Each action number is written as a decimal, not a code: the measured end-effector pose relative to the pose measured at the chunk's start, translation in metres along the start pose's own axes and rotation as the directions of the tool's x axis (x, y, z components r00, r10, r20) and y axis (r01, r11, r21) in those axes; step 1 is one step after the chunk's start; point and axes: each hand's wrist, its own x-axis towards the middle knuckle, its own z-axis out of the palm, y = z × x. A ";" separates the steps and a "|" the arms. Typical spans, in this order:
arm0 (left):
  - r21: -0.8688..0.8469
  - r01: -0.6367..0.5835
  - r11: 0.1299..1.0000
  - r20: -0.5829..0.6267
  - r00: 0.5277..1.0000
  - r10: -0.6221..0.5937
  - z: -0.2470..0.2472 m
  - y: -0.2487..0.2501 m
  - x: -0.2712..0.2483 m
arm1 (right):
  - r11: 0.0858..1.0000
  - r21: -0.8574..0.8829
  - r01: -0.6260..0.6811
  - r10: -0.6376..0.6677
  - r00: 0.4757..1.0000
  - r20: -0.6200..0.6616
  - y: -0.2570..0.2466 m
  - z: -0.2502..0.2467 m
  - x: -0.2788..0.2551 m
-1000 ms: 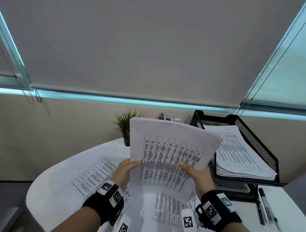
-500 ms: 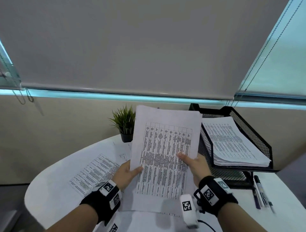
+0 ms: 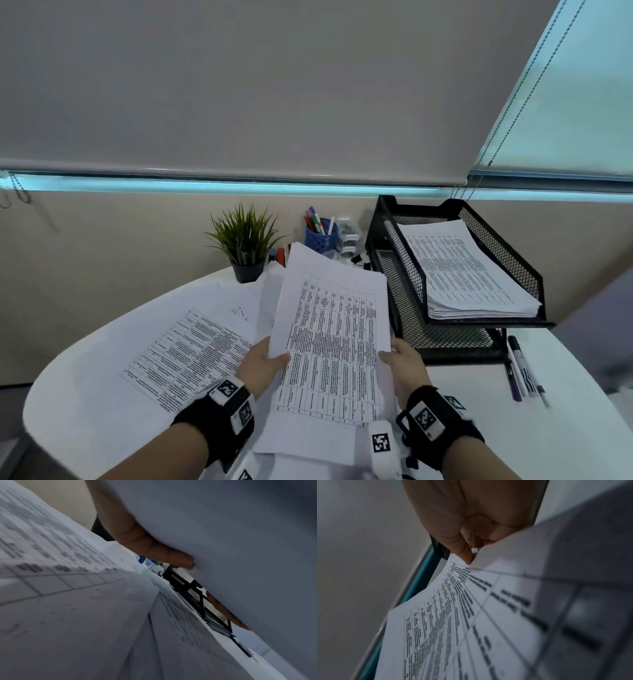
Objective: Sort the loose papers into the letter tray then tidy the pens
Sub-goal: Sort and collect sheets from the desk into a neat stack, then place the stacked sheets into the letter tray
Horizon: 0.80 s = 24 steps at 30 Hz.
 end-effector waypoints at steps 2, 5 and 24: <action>0.006 0.003 1.000 0.032 0.999 -0.004 0.010 0.005 0.003 | 1.000 -0.022 0.020 -0.021 0.999 -0.032 0.001 -0.011 0.000; -0.018 0.005 1.000 0.072 0.997 -0.004 0.023 0.016 0.007 | 0.998 -0.030 0.046 -0.048 0.997 -0.068 -0.002 -0.030 0.005; -0.227 0.340 0.913 0.412 0.883 -0.226 0.156 0.047 -0.002 | 0.980 0.102 -0.171 0.169 0.985 0.030 0.008 -0.180 0.078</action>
